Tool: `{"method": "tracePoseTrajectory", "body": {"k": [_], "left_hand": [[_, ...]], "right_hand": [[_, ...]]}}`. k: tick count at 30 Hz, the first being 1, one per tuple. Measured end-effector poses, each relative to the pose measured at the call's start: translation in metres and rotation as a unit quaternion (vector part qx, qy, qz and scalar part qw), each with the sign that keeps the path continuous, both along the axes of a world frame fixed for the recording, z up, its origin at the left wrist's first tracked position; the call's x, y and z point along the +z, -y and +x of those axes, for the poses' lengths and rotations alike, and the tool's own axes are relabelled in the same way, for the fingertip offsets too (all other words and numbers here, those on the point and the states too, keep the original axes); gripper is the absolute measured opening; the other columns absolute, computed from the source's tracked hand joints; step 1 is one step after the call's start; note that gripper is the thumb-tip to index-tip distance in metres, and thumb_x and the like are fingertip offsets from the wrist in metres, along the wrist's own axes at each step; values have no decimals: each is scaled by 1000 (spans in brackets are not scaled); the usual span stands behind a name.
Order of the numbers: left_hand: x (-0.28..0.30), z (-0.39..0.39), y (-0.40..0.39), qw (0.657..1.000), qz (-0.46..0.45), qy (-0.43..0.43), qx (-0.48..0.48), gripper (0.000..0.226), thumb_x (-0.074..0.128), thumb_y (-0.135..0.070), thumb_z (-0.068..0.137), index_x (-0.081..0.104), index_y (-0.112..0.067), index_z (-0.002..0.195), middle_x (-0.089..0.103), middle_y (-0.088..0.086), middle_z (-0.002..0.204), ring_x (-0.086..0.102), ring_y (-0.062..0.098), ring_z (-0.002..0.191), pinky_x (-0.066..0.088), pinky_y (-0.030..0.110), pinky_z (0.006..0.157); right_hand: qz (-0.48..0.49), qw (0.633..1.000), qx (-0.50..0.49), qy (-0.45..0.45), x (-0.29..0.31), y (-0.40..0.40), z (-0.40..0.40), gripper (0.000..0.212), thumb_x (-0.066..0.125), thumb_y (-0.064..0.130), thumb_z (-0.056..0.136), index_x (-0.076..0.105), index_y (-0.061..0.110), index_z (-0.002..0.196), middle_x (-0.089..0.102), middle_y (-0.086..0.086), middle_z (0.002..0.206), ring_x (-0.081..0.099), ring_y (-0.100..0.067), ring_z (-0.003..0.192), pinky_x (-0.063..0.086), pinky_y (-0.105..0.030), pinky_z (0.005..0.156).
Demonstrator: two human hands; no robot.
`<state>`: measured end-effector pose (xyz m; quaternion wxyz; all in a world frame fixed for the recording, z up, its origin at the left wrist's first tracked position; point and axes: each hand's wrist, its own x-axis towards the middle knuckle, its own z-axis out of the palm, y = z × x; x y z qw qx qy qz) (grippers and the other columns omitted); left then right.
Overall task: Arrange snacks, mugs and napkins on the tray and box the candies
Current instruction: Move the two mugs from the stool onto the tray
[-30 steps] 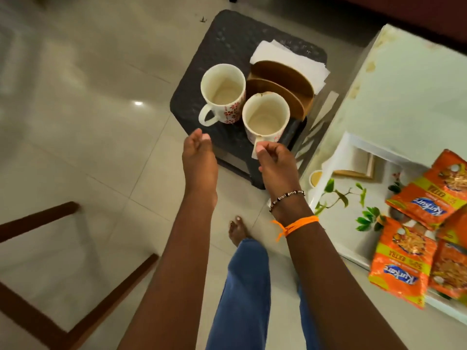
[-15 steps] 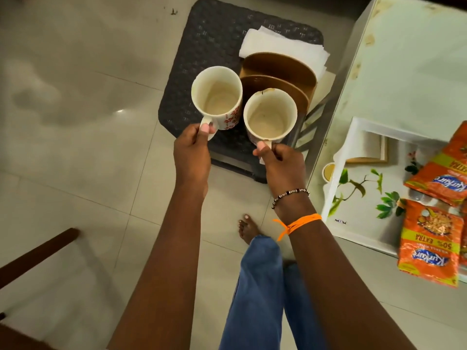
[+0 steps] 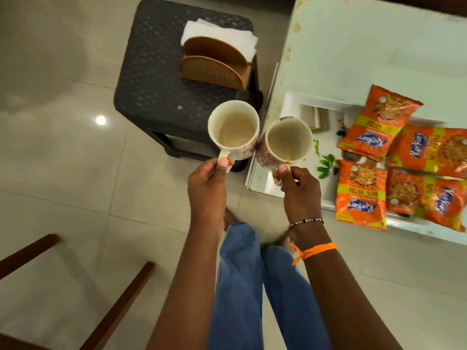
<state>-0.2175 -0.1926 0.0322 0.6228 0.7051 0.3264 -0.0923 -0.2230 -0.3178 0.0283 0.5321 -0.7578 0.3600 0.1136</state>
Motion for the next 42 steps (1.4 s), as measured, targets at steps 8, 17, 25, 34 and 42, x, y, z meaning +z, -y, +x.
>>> {"method": "tracePoseTrajectory", "body": {"k": [8, 17, 25, 34, 42], "left_hand": [[-12, -40, 75, 997, 11, -44, -69, 15, 57, -19, 89, 70, -24, 83, 67, 5, 82, 60, 17, 84, 49, 43, 92], [-42, -58, 106, 994, 29, -60, -92, 16, 57, -17, 89, 71, -11, 93, 66, 14, 87, 57, 25, 86, 47, 43, 88], [-53, -68, 113, 994, 21, -57, -94, 15, 56, -18, 90, 70, -14, 96, 65, -2, 90, 57, 12, 90, 47, 40, 95], [-56, -67, 111, 983, 83, -72, -148, 24, 54, -23, 92, 67, -10, 107, 61, -2, 95, 54, 14, 91, 45, 30, 89], [-43, -56, 102, 988, 74, -91, -101, 20, 51, -15, 90, 63, -15, 107, 56, -6, 101, 50, 7, 92, 38, 21, 80]], "right_hand": [[-35, 999, -20, -29, -17, 77, -49, 28, 52, 20, 92, 67, -3, 83, 63, -28, 100, 59, -39, 96, 46, -51, 88], [-64, 997, 7, -33, -39, 108, -65, 30, 51, 24, 92, 68, -1, 85, 63, -26, 102, 57, -38, 99, 44, -46, 85], [-46, 998, 7, -40, -51, 112, -72, 27, 52, 22, 92, 68, 1, 87, 62, -23, 107, 58, -38, 101, 45, -55, 92], [-60, 996, 42, -49, -56, 114, -75, 31, 60, 23, 87, 66, -8, 92, 64, -26, 103, 61, -40, 97, 48, -49, 91], [-198, 978, 67, -11, -39, 123, -70, 22, 61, 16, 85, 63, -5, 80, 64, -24, 94, 57, -35, 88, 27, -23, 61]]}}
